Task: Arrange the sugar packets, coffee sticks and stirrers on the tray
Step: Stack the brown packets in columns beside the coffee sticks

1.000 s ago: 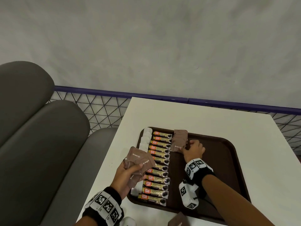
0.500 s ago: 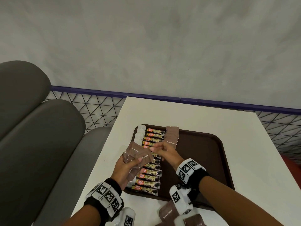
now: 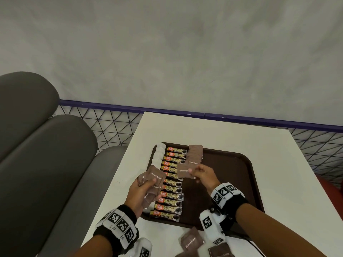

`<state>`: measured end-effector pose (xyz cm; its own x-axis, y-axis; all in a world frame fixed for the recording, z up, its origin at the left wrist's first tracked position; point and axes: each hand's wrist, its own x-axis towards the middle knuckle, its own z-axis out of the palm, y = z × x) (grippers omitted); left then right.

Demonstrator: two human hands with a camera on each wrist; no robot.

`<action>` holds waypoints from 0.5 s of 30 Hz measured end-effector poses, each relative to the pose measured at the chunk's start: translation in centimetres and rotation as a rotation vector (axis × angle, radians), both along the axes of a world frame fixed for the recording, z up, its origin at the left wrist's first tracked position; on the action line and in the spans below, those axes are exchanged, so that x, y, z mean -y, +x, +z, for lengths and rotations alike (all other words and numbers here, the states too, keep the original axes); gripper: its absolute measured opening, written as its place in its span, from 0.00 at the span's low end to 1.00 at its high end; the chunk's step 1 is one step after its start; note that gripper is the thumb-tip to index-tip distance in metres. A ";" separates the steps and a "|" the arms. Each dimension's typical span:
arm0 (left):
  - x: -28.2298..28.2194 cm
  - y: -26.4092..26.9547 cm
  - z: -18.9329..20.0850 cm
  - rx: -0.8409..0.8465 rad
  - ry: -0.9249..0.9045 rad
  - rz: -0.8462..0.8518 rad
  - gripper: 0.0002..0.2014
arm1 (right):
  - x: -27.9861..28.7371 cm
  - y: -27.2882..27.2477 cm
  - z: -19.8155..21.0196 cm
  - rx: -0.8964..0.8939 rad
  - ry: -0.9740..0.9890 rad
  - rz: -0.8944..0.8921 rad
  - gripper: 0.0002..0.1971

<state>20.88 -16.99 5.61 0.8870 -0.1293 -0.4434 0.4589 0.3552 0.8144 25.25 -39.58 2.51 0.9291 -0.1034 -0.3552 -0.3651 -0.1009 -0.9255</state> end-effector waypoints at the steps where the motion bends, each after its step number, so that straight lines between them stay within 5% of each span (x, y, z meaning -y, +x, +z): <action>1: -0.1 0.0 0.0 0.009 0.004 -0.004 0.12 | 0.6 0.3 -0.3 0.011 -0.043 -0.067 0.03; 5: -0.3 0.2 -0.2 0.010 0.003 -0.003 0.15 | 2.3 1.4 -2.0 0.000 -0.196 -0.244 0.02; 15: -0.6 1.0 -1.2 -0.026 0.012 -0.014 0.17 | 1.7 3.3 -3.5 -0.063 -0.409 -0.181 0.05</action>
<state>21.86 -16.39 4.41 0.8730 -0.1361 -0.4683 0.4852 0.3384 0.8063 28.58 -41.28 -0.97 0.8607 -0.4061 -0.3069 -0.4652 -0.3828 -0.7981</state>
